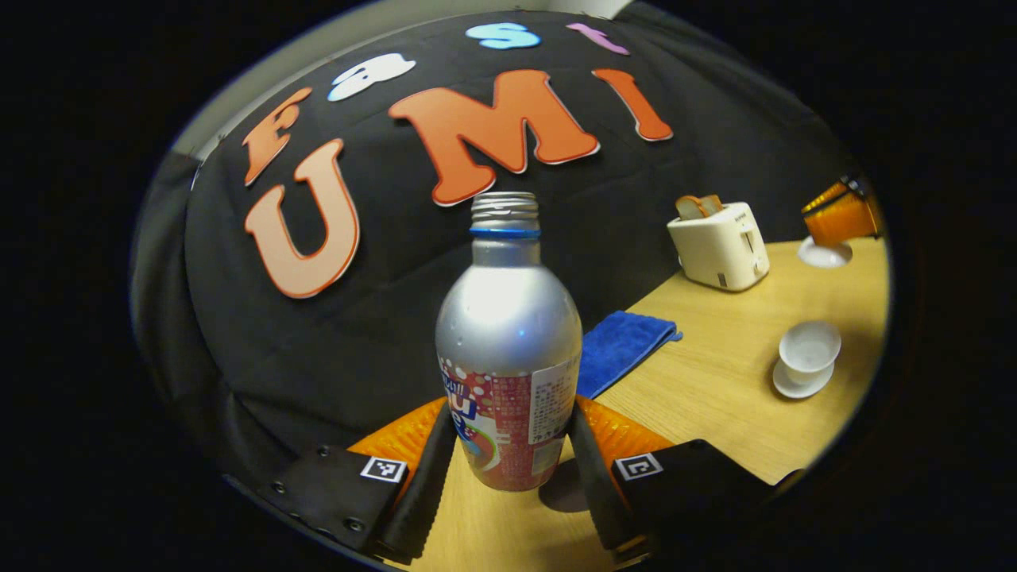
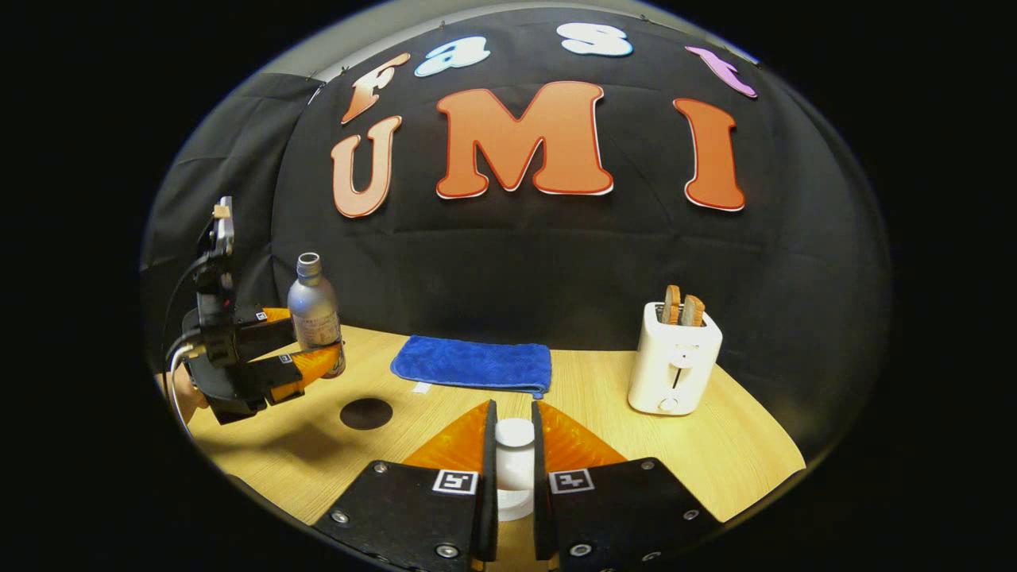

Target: Open the teacup lid with one hand, grasp the water bottle and pour water into the teacup with the other hand; after pouring, place the water bottle on the coaster and then close the teacup lid.

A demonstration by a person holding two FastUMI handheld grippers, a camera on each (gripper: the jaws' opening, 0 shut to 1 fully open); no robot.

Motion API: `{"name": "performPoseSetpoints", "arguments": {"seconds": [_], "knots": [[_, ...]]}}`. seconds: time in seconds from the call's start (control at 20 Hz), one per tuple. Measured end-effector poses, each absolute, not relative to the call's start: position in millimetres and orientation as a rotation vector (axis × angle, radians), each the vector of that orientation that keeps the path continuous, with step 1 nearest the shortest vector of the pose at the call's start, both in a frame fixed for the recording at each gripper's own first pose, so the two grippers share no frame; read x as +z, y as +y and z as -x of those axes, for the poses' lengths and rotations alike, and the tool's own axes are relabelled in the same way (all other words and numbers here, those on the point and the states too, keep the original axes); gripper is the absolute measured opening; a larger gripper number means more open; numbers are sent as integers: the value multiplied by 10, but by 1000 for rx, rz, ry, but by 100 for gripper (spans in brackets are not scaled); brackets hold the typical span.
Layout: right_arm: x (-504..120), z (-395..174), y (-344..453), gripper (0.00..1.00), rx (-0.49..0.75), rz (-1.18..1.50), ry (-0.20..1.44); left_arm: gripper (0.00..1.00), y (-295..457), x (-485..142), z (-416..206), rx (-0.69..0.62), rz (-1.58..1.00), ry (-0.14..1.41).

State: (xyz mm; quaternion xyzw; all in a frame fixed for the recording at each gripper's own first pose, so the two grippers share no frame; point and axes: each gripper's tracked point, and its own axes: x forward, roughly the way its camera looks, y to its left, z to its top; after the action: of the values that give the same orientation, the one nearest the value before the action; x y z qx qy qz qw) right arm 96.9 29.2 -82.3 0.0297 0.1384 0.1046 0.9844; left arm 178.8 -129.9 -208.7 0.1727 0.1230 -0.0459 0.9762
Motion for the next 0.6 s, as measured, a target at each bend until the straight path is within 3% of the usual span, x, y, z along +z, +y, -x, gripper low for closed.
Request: {"name": "performPoseSetpoints", "arguments": {"seconds": [0.3, 0.6], "knots": [[-959, -1035, 391, 18, 219, -38, 312, 79, -1364, -2384, -1794, -108, -58, 341], [-1325, -1089, 505, 19, 239, -13, 392, 79, -1368, -2408, -1777, -111, -38, 340]]}}
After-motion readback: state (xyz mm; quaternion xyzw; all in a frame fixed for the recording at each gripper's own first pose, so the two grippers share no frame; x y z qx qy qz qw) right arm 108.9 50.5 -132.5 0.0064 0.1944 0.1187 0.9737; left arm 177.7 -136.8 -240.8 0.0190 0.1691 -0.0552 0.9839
